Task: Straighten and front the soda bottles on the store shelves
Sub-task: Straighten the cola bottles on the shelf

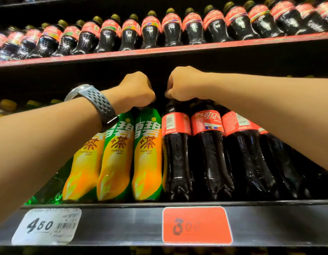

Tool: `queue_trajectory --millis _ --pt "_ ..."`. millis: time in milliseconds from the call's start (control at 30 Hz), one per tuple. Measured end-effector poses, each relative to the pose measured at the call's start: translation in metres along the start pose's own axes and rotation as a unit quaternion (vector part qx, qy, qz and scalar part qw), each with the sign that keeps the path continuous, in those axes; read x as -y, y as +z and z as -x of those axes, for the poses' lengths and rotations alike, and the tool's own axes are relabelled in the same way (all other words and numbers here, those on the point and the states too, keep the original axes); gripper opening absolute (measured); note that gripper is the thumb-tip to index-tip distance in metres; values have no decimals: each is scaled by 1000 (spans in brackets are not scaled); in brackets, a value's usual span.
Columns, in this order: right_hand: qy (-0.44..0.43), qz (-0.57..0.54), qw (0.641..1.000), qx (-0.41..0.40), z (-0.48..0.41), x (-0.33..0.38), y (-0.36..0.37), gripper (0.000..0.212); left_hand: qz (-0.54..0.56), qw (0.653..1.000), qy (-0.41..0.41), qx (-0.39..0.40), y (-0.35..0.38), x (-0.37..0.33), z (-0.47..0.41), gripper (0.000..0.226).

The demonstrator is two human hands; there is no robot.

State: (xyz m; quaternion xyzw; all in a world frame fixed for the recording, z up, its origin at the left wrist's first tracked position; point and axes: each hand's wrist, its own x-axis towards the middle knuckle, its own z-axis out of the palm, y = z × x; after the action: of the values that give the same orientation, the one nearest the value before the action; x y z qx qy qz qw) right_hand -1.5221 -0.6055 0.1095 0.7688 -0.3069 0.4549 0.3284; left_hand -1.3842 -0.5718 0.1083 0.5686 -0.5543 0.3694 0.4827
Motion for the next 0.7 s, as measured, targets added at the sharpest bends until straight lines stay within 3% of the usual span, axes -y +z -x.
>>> queue_trajectory --millis 400,600,700 --pt "-6 14 1000 1 -5 -9 1 52 -8 1000 -9 17 1 -7 0 13" --pt "-26 -22 998 55 1 -19 -10 33 -36 999 22 -19 5 -3 2 16" --pt "-10 -9 1000 27 -4 -18 -2 49 -64 996 44 -46 11 0 3 20"
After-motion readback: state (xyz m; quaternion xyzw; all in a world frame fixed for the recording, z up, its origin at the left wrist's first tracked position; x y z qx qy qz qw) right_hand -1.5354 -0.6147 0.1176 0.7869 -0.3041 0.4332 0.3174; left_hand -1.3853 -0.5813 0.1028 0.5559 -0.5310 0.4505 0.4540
